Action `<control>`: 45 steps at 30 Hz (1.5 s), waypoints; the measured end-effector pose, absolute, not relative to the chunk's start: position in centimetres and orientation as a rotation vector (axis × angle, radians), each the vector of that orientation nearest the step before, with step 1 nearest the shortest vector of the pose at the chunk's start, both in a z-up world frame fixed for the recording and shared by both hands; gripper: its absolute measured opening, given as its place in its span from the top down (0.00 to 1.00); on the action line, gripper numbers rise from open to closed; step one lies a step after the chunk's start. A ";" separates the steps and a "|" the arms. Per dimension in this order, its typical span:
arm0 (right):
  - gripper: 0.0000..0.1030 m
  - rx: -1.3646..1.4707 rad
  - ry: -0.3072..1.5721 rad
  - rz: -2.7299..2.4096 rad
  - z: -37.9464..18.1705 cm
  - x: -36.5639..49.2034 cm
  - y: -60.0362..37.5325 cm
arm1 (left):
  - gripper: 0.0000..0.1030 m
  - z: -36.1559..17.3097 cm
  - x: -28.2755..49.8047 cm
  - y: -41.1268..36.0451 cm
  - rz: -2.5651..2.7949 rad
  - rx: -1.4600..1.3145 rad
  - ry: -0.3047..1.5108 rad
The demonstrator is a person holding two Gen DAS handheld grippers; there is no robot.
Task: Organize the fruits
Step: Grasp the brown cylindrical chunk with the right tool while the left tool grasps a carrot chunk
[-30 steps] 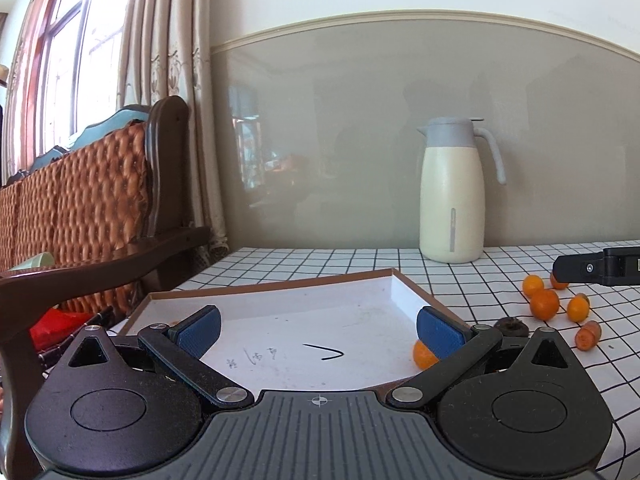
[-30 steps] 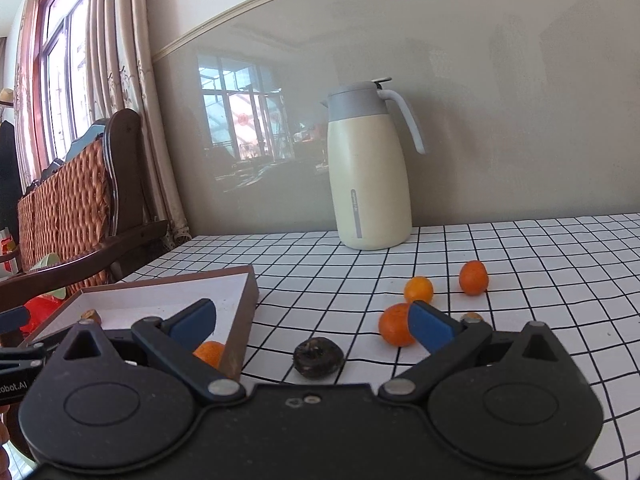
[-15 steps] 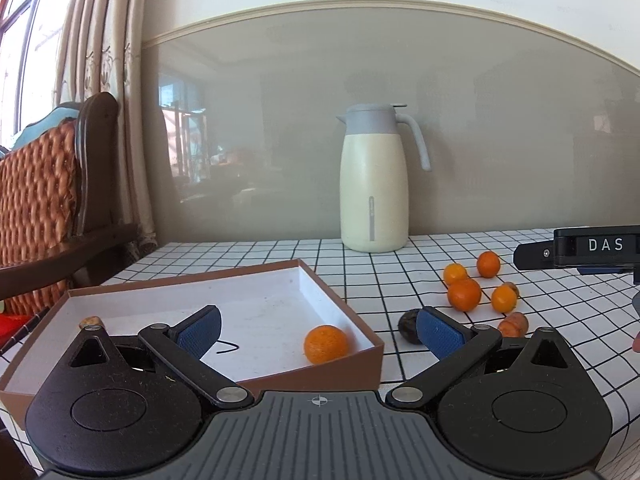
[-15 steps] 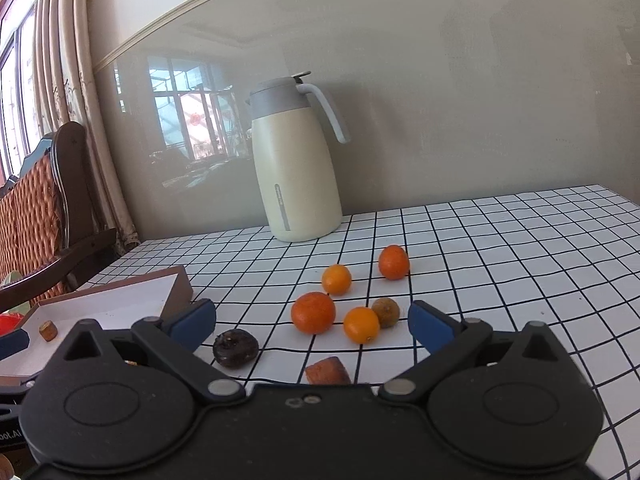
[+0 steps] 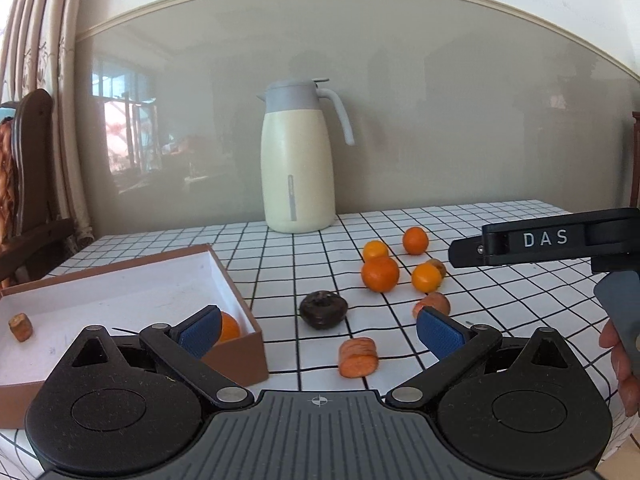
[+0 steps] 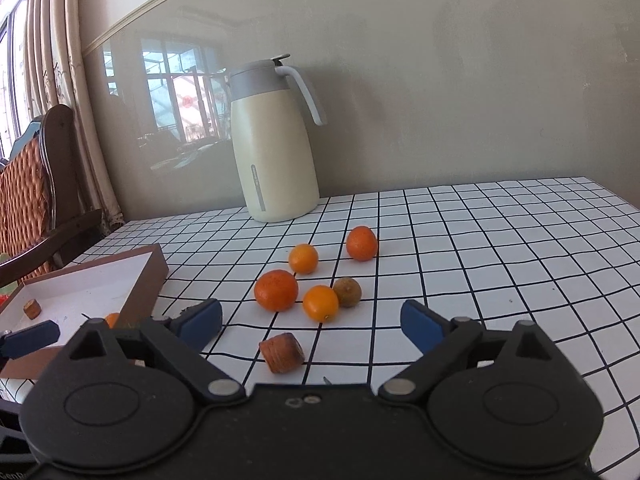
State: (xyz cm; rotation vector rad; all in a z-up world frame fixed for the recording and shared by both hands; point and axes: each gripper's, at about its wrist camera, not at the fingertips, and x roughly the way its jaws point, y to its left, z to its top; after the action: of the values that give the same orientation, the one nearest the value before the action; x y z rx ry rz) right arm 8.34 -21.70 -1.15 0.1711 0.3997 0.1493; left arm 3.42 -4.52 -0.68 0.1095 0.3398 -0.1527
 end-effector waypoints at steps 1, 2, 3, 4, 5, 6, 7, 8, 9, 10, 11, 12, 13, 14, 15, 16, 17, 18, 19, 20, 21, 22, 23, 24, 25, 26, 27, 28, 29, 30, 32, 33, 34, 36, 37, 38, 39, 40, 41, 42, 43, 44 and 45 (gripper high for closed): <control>0.17 0.170 0.402 0.151 -1.2 8.3 -21.7 | 0.00 -0.8 3.5 -4.8 -0.162 0.107 0.345; 0.19 0.168 0.406 0.155 -1.2 8.3 -21.8 | 0.00 -0.9 3.5 -5.2 -0.171 0.105 0.351; 0.21 0.168 0.410 0.158 -1.2 8.4 -21.8 | 0.00 -1.0 3.6 -5.4 -0.178 0.105 0.357; 0.22 0.170 0.412 0.159 -1.2 8.4 -22.0 | 0.00 -1.2 3.7 -5.8 -0.183 0.104 0.363; 0.24 0.172 0.413 0.161 -1.2 8.4 -22.1 | 0.00 -1.3 3.7 -6.0 -0.187 0.102 0.369; 0.25 0.174 0.416 0.161 -1.2 8.4 -22.2 | 0.00 -1.5 3.8 -6.2 -0.190 0.102 0.375; 0.25 0.177 0.419 0.162 -1.2 8.5 -22.3 | 0.00 -1.6 3.9 -6.4 -0.192 0.101 0.381; 0.26 0.181 0.422 0.163 -1.2 8.5 -22.4 | 0.01 -1.7 4.1 -6.6 -0.193 0.101 0.387; 0.29 0.186 0.424 0.166 -1.3 8.6 -22.5 | 0.08 -1.8 4.2 -6.8 -0.193 0.101 0.392; 0.29 0.188 0.428 0.170 -1.3 8.6 -22.7 | 0.13 -1.9 4.4 -6.9 -0.196 0.099 0.406; 0.30 0.187 0.432 0.172 -1.3 8.6 -22.7 | 0.14 -2.1 4.6 -7.0 -0.201 0.092 0.419; 0.30 0.186 0.435 0.173 -1.3 8.7 -22.7 | 0.14 -2.3 4.8 -7.1 -0.198 0.083 0.428; 0.30 0.185 0.436 0.174 -1.4 8.7 -22.7 | 0.14 -2.4 4.9 -7.2 -0.196 0.079 0.433; 0.30 0.185 0.438 0.177 -1.4 8.7 -22.7 | 0.14 -2.5 5.0 -7.3 -0.197 0.076 0.438; 0.31 0.185 0.440 0.180 -1.4 8.7 -22.7 | 0.14 -2.6 5.1 -7.3 -0.196 0.074 0.439; 0.31 0.184 0.442 0.183 -1.4 8.7 -22.6 | 0.15 -2.7 5.3 -7.4 -0.192 0.072 0.441; 0.33 0.182 0.444 0.186 -1.5 8.8 -22.6 | 0.16 -2.8 5.4 -7.6 -0.189 0.070 0.444; 0.35 0.180 0.447 0.189 -1.5 8.8 -22.5 | 0.20 -2.9 5.5 -7.6 -0.184 0.067 0.448; 0.38 0.178 0.451 0.195 -1.5 9.0 -22.5 | 0.24 -3.0 5.8 -7.6 -0.178 0.062 0.457; 0.40 0.176 0.457 0.199 -1.6 9.1 -22.4 | 0.26 -3.2 6.1 -7.6 -0.174 0.056 0.467; 0.41 0.174 0.463 0.203 -1.7 9.2 -22.3 | 0.28 -3.3 6.3 -7.6 -0.171 0.049 0.478; 0.42 0.174 0.467 0.207 -1.8 9.3 -22.2 | 0.28 -3.5 6.4 -7.5 -0.167 0.040 0.486; 0.43 0.173 0.471 0.210 -1.8 9.4 -22.1 | 0.29 -3.6 6.5 -7.5 -0.163 0.036 0.490; 0.45 0.170 0.475 0.214 -1.9 9.5 -22.0 | 0.29 -3.6 6.6 -7.5 -0.161 0.035 0.492; 0.46 0.168 0.480 0.219 -1.9 9.6 -21.9 | 0.30 -3.7 6.8 -7.5 -0.159 0.033 0.492; 0.48 0.166 0.485 0.223 -2.0 9.7 -21.8 | 0.31 -3.8 6.8 -7.5 -0.157 0.030 0.493; 0.50 0.164 0.491 0.227 -2.1 9.8 -21.7 | 0.36 -3.8 6.9 -7.5 -0.156 0.028 0.496; 0.50 0.161 0.497 0.230 -2.2 9.9 -21.5 | 0.43 -3.9 7.0 -7.5 -0.154 0.027 0.501; 0.50 0.159 0.504 0.232 -2.3 10.1 -21.4 | 0.46 -4.0 7.1 -7.6 -0.154 0.026 0.509; 0.50 0.158 0.512 0.235 -2.4 10.3 -21.3 | 0.49 -4.1 7.3 -7.6 -0.155 0.024 0.517; 0.50 0.153 0.525 0.238 -2.6 10.6 -21.0 | 0.51 -4.3 7.4 -7.6 -0.152 0.022 0.524; 0.51 0.145 0.529 0.236 -2.7 10.8 -20.9 | 0.52 -4.3 7.4 -7.7 -0.149 0.026 0.522; 0.51 0.136 0.533 0.233 -2.8 10.9 -20.7 | 0.55 -4.4 7.4 -7.8 -0.145 0.030 0.520; 0.54 0.128 0.539 0.233 -3.0 11.2 -20.4 | 0.62 -4.4 7.4 -7.6 -0.136 0.023 0.519; 0.56 0.126 0.543 0.232 -3.0 11.4 -20.3 | 0.64 -4.3 7.5 -7.5 -0.134 0.022 0.520; 0.59 0.126 0.548 0.231 -3.1 11.6 -20.3 | 0.65 -4.3 7.5 -7.4 -0.133 0.019 0.521; 0.64 0.126 0.553 0.232 -3.2 11.7 -20.2 | 0.65 -4.4 7.5 -7.4 -0.133 0.017 0.520; 0.65 0.127 0.559 0.232 -3.2 11.9 -20.1 | 0.66 -4.4 7.5 -7.4 -0.132 0.020 0.519; 0.66 0.126 0.564 0.233 -3.3 12.0 -20.0 | 0.67 -4.4 7.5 -7.4 -0.131 0.024 0.517; 0.67 0.124 0.569 0.235 -3.3 12.1 -19.9 | 0.67 -4.4 7.5 -7.4 -0.132 0.026 0.517; 0.67 0.120 0.571 0.236 -3.4 12.2 -19.7 | 0.67 -4.4 7.6 -7.4 -0.132 0.024 0.516; 0.68 0.115 0.574 0.235 -3.5 12.2 -19.6 | 0.67 -4.4 7.6 -7.4 -0.131 0.024 0.515; 0.69 0.112 0.576 0.234 -3.6 12.3 -19.5 | 0.67 -4.4 7.6 -7.4 -0.130 0.028 0.514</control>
State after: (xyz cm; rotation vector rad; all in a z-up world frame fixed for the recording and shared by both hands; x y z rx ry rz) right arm 12.34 -19.52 -3.56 0.1118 0.5758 0.2342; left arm 7.60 -7.42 -4.42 0.0284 0.5138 -0.1301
